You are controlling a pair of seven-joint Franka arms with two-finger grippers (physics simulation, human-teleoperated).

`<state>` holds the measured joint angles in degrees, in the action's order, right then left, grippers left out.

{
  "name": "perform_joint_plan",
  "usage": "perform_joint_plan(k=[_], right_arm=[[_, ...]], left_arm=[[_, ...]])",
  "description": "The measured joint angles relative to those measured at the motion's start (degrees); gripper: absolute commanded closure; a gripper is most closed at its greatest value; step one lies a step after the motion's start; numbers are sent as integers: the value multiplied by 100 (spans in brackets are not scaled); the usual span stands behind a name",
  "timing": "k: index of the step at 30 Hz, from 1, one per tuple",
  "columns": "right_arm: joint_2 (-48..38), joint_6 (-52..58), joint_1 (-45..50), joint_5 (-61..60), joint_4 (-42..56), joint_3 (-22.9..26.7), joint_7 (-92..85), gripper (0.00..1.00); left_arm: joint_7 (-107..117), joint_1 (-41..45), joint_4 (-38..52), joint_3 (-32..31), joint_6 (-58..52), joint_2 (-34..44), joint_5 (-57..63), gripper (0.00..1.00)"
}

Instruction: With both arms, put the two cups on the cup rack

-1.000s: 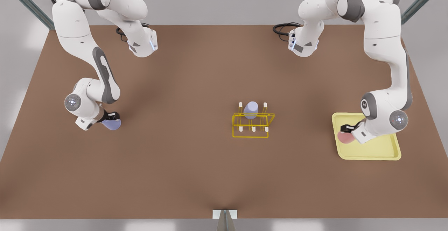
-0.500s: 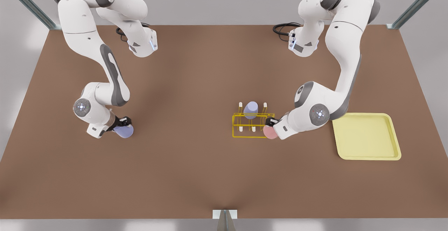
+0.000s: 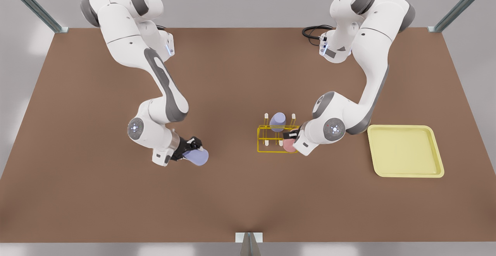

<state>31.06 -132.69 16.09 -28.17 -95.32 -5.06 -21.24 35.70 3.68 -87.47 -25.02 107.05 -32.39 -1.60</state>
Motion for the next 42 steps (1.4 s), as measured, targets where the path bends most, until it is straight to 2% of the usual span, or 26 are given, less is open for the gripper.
perform_joint_plan(k=[3, 7, 11, 12, 13, 14, 15, 17, 21, 24, 39, 40, 41, 42], right_arm=[[256, 122, 32, -573, 387, -316, 3, 25], [449, 213, 287, -1011, 743, -447, 11, 25], [775, 257, 556, -1323, 1210, -459, 18, 25], [822, 263, 595, -1372, 1278, -459, 20, 25], [847, 266, 632, -1414, 1316, -460, 22, 25], [876, 267, 671, -1453, 1374, -464, 24, 25], [902, 268, 708, -1484, 1435, -466, 26, 25], [945, 265, 749, -1541, 1499, -467, 30, 25], [1130, 236, 898, -1602, 1732, -468, 35, 25], [1273, 188, 980, -1630, 1902, -499, 38, 25], [1720, -92, 1115, -1644, 2304, -783, 18, 25], [1755, -107, 1138, -1639, 2352, -783, 17, 18], [1776, -121, 1157, -1634, 2391, -784, 18, 0], [1786, -132, 1163, -1629, 2413, -784, 21, 0]], left_arm=[[272, -165, 211, 24, -111, 28, 28, 0], [322, -1020, 1737, 46, -1182, 32, 219, 0], [67, -1590, 2583, -213, -2267, 65, 643, 0], [-49, -1629, 2496, -235, -2476, 292, 795, 0], [-202, -1065, 1791, 495, -2522, 944, 889, 0], [-370, -210, 1091, 1500, -2497, 1516, 861, 0], [-534, 255, 768, 2063, -2503, 1752, 827, 0], [-837, 559, 700, 2503, -2633, 1874, 687, 0], [-1349, 664, 1506, 2630, -3098, 1539, 319, 0], [-1665, 578, 1695, 2651, -3364, 1421, 193, 0], [-2654, 524, 1757, 2669, -3758, 1403, 97, 0], [-2695, 521, 1757, 2669, -3763, 1403, 97, 0], [-2735, 520, 1757, 2669, -3768, 1403, 96, 0], [-2772, 519, 1757, 2669, -3772, 1403, 96, 0]])
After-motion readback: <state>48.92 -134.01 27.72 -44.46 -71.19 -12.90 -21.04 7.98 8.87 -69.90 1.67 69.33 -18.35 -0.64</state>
